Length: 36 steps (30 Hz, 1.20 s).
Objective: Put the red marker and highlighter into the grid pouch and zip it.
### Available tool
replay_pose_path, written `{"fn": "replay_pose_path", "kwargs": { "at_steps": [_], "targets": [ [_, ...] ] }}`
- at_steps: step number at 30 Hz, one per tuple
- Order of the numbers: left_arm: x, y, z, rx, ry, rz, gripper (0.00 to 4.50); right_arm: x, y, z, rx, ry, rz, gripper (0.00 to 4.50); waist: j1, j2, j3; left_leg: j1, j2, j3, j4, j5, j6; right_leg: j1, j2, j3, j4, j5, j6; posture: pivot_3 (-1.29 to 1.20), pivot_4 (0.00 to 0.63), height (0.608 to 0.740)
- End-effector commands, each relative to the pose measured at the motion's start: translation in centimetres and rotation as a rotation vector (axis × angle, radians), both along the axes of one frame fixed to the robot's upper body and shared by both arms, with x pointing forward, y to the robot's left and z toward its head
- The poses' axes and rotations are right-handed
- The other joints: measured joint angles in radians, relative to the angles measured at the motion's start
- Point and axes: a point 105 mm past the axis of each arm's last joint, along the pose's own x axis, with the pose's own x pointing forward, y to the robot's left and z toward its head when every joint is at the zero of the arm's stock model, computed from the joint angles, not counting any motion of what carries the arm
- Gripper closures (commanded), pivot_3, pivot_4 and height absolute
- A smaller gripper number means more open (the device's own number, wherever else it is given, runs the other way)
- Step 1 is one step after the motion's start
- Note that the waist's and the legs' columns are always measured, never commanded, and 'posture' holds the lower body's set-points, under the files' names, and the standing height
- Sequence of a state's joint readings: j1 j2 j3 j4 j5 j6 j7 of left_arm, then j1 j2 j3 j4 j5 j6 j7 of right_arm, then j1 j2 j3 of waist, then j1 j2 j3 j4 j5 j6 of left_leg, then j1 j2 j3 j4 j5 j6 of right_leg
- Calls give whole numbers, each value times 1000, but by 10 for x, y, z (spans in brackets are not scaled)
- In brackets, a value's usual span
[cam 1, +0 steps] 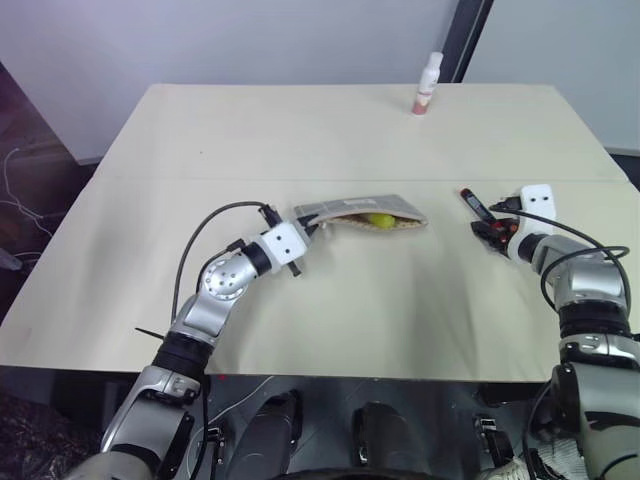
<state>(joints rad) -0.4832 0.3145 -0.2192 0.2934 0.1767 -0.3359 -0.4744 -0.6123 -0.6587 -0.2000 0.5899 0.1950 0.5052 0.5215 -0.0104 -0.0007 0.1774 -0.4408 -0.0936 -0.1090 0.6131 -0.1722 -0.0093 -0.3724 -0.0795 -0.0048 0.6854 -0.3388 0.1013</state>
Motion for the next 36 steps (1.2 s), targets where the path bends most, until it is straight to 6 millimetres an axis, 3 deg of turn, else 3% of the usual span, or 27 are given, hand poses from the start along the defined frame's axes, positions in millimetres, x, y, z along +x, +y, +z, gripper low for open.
{"fn": "replay_pose_path", "kwargs": {
  "at_steps": [1,4,6,9,12,15,19,32,36],
  "targets": [
    [-1,-3,15,-20,-55,-10,4500,0,6,32,-46,-108,59,3982,-1,0,0,0,0,0,0,0,0,0,0,0,0,0,0,0,150,740],
    [-1,-6,15,-18,-52,-19,4500,-5,41,69,52,-279,231,4154,-2,0,0,0,0,0,0,0,0,-1,0,0,0,0,0,0,150,740],
    [0,-8,15,-17,-51,-29,4500,-32,86,92,143,-337,515,4154,-6,0,0,0,0,0,0,0,0,-1,0,0,0,0,0,0,150,740],
    [1,-10,16,-17,-52,-34,4500,-81,130,87,171,-250,840,4154,1,0,0,-1,1,-1,0,0,0,-2,1,0,1,0,0,0,150,740],
    [1,-11,16,-15,-55,-41,4500,-106,146,70,139,-158,969,4154,5,0,0,-1,0,-1,0,-1,1,0,0,-1,-2,0,1,0,150,740],
    [1,-13,17,-16,-58,-44,4500,-107,150,60,102,-135,975,4154,1,0,0,-1,0,-1,2,-1,1,0,-1,-1,-2,1,2,0,150,740],
    [-3,-16,16,-4,-59,-66,4500,-91,140,49,28,-133,893,4154,1,0,0,-1,0,-1,2,0,1,0,-1,0,-2,2,1,0,150,740],
    [-11,-22,14,18,-59,-110,4500,-78,125,34,-97,-99,845,4154,1,0,0,-1,0,-1,1,0,1,-1,-1,0,-3,2,1,0,150,740],
    [-12,-23,15,26,-63,-116,4500,-72,123,38,-113,-126,827,4154,1,0,0,-1,0,-1,1,0,1,-1,-1,0,-3,2,1,0,150,740]
  ]
}}
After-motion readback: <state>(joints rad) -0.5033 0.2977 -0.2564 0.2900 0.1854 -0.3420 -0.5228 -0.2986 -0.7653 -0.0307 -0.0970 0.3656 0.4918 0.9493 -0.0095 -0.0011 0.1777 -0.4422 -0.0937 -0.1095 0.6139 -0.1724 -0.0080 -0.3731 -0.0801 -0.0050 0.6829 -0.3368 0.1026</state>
